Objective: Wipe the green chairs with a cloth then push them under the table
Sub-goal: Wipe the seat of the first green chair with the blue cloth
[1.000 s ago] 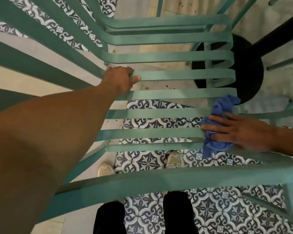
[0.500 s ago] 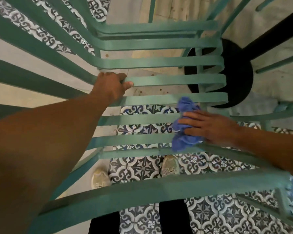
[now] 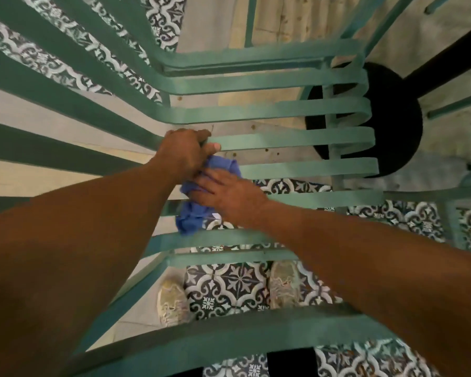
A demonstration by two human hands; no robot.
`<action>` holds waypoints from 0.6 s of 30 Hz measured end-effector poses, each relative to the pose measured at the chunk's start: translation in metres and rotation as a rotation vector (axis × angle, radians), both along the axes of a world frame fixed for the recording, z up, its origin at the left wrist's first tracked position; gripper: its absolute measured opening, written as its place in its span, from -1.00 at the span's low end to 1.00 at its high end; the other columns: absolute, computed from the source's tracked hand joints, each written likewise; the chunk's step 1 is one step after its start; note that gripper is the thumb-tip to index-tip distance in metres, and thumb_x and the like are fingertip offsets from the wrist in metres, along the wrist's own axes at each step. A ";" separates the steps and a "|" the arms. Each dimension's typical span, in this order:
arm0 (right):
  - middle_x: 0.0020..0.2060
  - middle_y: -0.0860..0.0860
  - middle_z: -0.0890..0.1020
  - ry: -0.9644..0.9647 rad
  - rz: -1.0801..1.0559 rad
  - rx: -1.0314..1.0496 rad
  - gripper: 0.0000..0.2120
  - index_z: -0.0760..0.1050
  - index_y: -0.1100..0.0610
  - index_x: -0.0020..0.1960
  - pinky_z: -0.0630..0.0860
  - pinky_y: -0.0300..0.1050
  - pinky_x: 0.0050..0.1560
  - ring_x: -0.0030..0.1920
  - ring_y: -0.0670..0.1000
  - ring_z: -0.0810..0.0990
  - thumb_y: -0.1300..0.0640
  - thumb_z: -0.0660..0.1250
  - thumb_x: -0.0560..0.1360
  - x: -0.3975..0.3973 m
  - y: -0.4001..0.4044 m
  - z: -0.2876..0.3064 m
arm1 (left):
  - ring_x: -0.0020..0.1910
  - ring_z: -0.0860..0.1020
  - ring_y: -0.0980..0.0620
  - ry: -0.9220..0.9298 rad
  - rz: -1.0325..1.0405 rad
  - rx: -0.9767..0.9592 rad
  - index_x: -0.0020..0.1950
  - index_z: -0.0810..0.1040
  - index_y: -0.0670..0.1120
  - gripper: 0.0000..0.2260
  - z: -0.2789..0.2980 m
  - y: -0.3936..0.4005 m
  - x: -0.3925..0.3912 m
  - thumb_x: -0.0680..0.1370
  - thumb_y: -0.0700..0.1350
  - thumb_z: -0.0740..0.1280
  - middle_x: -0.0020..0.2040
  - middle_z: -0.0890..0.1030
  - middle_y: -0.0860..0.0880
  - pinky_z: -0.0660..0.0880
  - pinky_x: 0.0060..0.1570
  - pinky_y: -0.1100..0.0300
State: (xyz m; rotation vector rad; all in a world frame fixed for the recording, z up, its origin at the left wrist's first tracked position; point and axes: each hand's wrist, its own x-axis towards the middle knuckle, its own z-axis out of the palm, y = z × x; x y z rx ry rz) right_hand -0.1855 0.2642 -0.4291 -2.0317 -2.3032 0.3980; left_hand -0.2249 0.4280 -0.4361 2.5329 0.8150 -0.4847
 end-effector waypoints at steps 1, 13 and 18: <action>0.33 0.19 0.48 -0.037 -0.030 -0.023 -0.60 0.51 0.11 0.30 0.36 0.12 0.33 0.31 0.24 0.45 0.24 0.14 0.51 0.033 -0.026 0.002 | 0.25 0.46 -0.23 0.013 -0.009 0.019 0.38 0.47 -0.02 -0.56 0.000 0.000 0.002 0.60 0.20 0.17 0.28 0.55 -0.19 0.30 0.21 0.06; 0.28 0.17 0.42 0.242 -1.283 0.048 -0.50 0.29 0.12 0.40 0.46 0.12 0.16 0.26 0.18 0.41 0.33 0.21 0.48 0.079 0.001 0.010 | 0.25 0.41 -0.20 0.056 -0.046 0.106 0.40 0.41 -0.07 -0.55 -0.006 -0.005 0.001 0.63 0.15 0.06 0.25 0.55 -0.21 0.23 0.27 -0.04; 0.36 0.10 0.42 0.267 -0.721 0.037 -0.46 0.35 0.09 0.40 0.25 0.06 0.33 0.34 0.19 0.35 0.23 0.31 0.44 0.046 0.102 0.005 | 0.35 0.34 -0.26 0.037 0.177 0.121 0.35 0.43 -0.22 -0.64 -0.004 -0.023 0.022 0.62 -0.07 0.15 0.33 0.46 -0.28 0.23 0.30 -0.06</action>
